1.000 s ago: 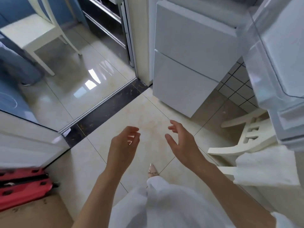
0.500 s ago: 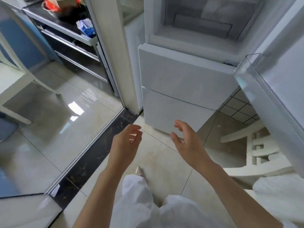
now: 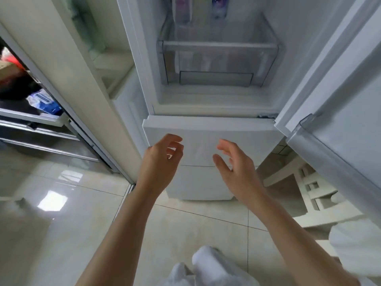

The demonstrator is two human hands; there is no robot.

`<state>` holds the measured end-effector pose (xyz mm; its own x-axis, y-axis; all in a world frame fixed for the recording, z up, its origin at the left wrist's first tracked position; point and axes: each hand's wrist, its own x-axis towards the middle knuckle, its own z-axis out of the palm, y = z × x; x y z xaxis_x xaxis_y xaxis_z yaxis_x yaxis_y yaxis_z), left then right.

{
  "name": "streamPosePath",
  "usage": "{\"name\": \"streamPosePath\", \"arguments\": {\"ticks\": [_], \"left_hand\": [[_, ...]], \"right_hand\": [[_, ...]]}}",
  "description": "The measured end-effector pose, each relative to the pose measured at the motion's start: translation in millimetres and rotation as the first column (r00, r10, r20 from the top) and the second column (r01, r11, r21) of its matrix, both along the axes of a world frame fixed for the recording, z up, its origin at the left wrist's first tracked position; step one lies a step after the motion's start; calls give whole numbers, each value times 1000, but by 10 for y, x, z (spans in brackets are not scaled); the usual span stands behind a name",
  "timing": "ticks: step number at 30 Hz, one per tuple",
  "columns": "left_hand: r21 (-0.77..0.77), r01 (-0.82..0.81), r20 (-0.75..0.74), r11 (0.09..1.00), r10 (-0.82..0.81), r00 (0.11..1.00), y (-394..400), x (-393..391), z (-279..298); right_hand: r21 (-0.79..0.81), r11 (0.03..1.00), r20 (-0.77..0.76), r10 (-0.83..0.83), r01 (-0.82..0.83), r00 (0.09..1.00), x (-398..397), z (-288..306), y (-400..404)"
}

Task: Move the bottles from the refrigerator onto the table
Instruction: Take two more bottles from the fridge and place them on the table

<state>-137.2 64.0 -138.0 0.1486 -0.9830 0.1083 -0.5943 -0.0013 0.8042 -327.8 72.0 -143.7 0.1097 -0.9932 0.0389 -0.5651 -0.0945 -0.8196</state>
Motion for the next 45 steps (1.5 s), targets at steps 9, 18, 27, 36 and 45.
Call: {"name": "streamPosePath", "arguments": {"ticks": [9,18,27,36,45], "left_hand": [[-175,17,-35,984,-23,999,-1379,-119,357],[-296,-118,-122,948,85,989,-2638,-364,826],[-302,-235,-211,924,176,961,-3667,-318,1046],[-358,-298,-354,885,167,920,-4577,-175,1079],[-389,-264,-416,882,87,905,-4935,-96,1067]], "right_hand": [[-177,977,67,-110,120,992,-5,406,-1312],[-335,924,122,-150,183,981,-45,995,-2712],[-258,950,196,-125,174,973,146,1265,-3770],[-294,944,211,-89,150,973,442,1305,-4577],[-287,943,289,-81,167,954,596,1250,-5006]]}}
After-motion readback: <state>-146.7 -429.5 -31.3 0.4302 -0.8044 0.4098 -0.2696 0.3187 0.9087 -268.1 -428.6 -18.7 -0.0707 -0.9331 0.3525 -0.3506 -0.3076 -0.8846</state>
